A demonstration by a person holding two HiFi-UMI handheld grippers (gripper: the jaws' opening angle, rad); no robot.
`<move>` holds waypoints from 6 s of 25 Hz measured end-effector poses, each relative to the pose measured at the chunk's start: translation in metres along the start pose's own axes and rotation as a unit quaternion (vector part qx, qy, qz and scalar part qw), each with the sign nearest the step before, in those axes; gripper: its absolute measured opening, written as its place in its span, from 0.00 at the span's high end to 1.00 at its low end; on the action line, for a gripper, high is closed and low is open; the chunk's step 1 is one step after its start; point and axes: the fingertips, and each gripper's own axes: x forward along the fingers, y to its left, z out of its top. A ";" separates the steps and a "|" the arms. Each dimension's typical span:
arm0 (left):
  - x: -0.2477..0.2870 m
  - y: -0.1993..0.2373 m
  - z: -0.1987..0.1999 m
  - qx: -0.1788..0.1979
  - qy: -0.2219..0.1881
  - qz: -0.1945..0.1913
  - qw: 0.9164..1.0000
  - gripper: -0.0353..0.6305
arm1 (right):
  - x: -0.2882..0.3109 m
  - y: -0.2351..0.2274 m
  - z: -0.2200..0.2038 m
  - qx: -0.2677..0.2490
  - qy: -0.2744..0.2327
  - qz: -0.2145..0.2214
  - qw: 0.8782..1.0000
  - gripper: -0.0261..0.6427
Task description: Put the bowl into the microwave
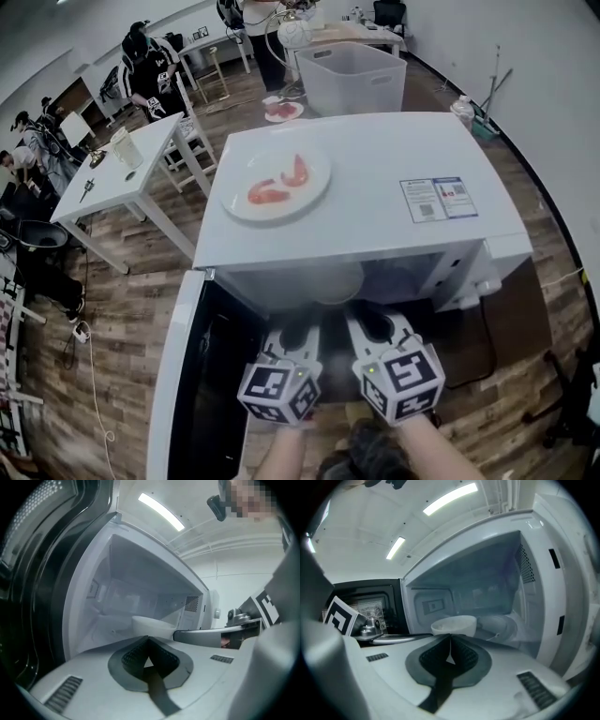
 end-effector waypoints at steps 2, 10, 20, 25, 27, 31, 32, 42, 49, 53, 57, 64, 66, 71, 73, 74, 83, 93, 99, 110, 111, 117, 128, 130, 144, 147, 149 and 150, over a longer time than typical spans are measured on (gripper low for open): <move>0.001 0.002 0.001 -0.007 -0.005 0.003 1.000 0.95 | 0.002 0.001 0.002 0.002 0.001 0.002 1.000 0.95; -0.004 -0.003 -0.009 -0.018 -0.008 0.012 1.000 0.95 | 0.006 0.013 -0.005 0.002 0.004 0.003 1.000 0.95; 0.003 0.013 0.002 -0.026 -0.019 0.014 0.999 0.95 | 0.015 0.005 -0.008 0.033 0.011 0.001 0.999 0.95; 0.010 0.009 0.003 -0.025 -0.018 0.006 1.000 0.95 | 0.016 0.002 -0.008 0.035 0.014 -0.001 0.999 0.95; 0.013 0.007 0.003 -0.025 -0.016 0.002 1.000 0.95 | 0.016 -0.001 -0.008 0.038 0.014 -0.003 0.999 0.95; 0.017 0.004 0.003 -0.024 -0.013 -0.004 1.000 0.95 | 0.016 -0.007 -0.007 0.048 0.012 -0.008 0.999 0.95; 0.019 0.003 0.003 -0.023 -0.011 -0.005 1.000 0.95 | 0.017 -0.008 -0.007 0.050 0.012 -0.009 0.999 0.95; 0.032 -0.002 0.006 -0.022 -0.007 -0.008 1.000 0.95 | 0.020 -0.021 -0.006 0.056 0.015 -0.019 0.998 0.95; 0.039 -0.001 0.008 -0.027 -0.008 -0.006 1.000 0.95 | 0.025 -0.028 -0.003 0.057 0.017 -0.019 0.998 0.95; 0.041 0.000 0.009 -0.032 -0.008 -0.005 0.999 0.95 | 0.028 -0.029 -0.002 0.059 0.017 -0.018 0.998 0.95; 0.041 0.001 0.010 -0.033 -0.007 -0.004 0.999 0.95 | 0.030 -0.030 -0.002 0.062 0.017 -0.019 0.998 0.95; 0.038 0.002 0.006 -0.038 -0.007 -0.003 0.999 0.95 | 0.030 -0.028 -0.004 0.064 0.021 -0.017 0.998 0.95; 0.037 0.002 0.005 -0.038 -0.009 -0.003 0.999 0.95 | 0.029 -0.027 -0.005 0.064 0.019 -0.015 0.998 0.95; 0.033 0.000 0.005 -0.034 -0.016 -0.001 0.999 0.95 | 0.025 -0.024 -0.005 0.063 0.009 -0.016 0.998 0.95; 0.030 0.000 0.004 -0.029 -0.020 0.001 0.999 0.95 | 0.023 -0.023 -0.006 0.063 0.004 -0.015 0.998 0.95; 0.028 0.000 0.004 -0.026 -0.021 0.001 0.999 0.95 | 0.021 -0.022 -0.006 0.064 0.002 -0.013 0.998 0.95; 0.012 -0.013 -0.001 -0.018 -0.030 -0.001 0.999 0.95 | 0.003 -0.010 -0.004 0.080 -0.026 0.018 0.996 0.95; -0.020 -0.041 0.003 -0.017 -0.039 -0.011 0.999 0.95 | -0.031 0.011 -0.001 0.070 -0.026 0.036 0.997 0.96; -0.039 -0.058 0.009 -0.023 -0.041 -0.025 0.999 0.95 | -0.057 0.021 0.008 0.080 -0.042 0.035 0.995 0.96; -0.069 -0.094 0.032 0.008 -0.043 -0.052 0.998 0.95 | -0.096 0.046 0.022 0.037 -0.026 0.044 0.998 0.96; -0.072 -0.097 0.033 0.015 -0.042 -0.055 0.998 0.95 | -0.099 0.048 0.023 0.037 -0.027 0.045 0.998 0.96; -0.094 -0.108 0.043 0.017 -0.039 -0.062 0.997 0.95 | -0.120 0.062 0.031 0.032 -0.028 0.057 0.997 0.96; -0.137 -0.133 0.042 0.005 -0.029 -0.071 0.997 0.95 | -0.156 0.098 0.043 0.026 -0.025 0.084 0.996 0.96; -0.142 -0.136 0.046 0.005 -0.032 -0.072 0.997 0.95 | -0.161 0.102 0.047 0.021 -0.027 0.083 0.996 0.96; -0.181 -0.159 0.068 0.003 -0.048 -0.085 0.995 0.95 | -0.208 0.122 0.056 0.015 -0.043 0.079 0.996 0.96; -0.186 -0.162 0.070 0.006 -0.045 -0.089 0.995 0.95 | -0.214 0.126 0.056 0.015 -0.037 0.081 0.996 0.96; -0.190 -0.164 0.072 0.007 -0.044 -0.090 0.995 0.95 | -0.218 0.127 0.054 0.012 -0.034 0.083 0.996 0.96; -0.192 -0.164 0.073 0.007 -0.045 -0.090 0.995 0.95 | -0.219 0.127 0.054 0.012 -0.034 0.083 0.996 0.96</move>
